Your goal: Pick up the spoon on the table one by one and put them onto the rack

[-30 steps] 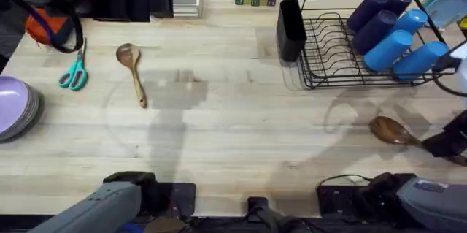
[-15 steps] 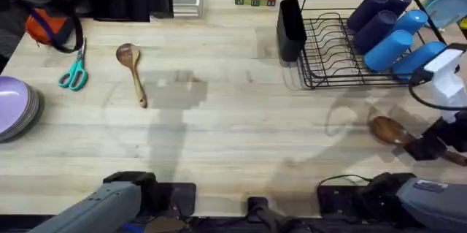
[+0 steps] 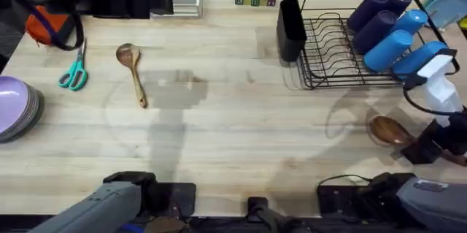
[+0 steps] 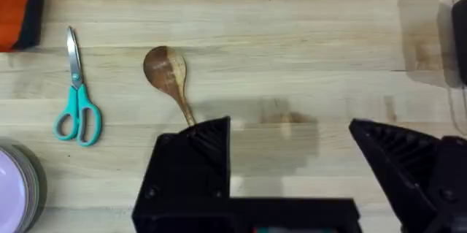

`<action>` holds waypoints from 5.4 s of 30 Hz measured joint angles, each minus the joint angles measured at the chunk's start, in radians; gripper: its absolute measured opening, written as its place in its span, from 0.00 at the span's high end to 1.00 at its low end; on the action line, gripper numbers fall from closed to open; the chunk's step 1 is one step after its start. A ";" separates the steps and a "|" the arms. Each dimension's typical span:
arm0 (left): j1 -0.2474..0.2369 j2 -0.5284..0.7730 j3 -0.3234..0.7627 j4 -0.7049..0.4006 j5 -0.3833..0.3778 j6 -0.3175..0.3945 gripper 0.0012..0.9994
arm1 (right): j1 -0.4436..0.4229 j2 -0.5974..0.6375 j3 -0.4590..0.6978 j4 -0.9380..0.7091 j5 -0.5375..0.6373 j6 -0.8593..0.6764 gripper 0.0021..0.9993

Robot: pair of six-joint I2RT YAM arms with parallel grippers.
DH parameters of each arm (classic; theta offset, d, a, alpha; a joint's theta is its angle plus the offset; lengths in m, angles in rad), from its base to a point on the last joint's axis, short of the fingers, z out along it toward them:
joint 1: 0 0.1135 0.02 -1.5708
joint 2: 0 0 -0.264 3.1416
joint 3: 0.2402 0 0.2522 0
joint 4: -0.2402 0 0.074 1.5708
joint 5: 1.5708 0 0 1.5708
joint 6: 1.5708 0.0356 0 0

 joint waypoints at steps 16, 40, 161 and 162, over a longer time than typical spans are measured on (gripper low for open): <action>0.000 0.000 0.000 0.000 0.000 0.000 0.01 | 0.000 0.000 -0.001 0.002 0.017 -0.004 0.58; 0.000 0.000 0.000 0.000 0.000 0.000 0.01 | 0.005 0.000 -0.001 0.008 0.029 -0.008 0.96; 0.000 0.000 0.000 0.011 0.000 0.000 0.01 | 1.012 -0.200 0.281 0.584 -0.640 0.893 0.97; 0.000 0.000 0.000 0.011 0.000 0.000 0.01 | 1.016 -0.189 0.281 0.606 -0.640 0.901 0.97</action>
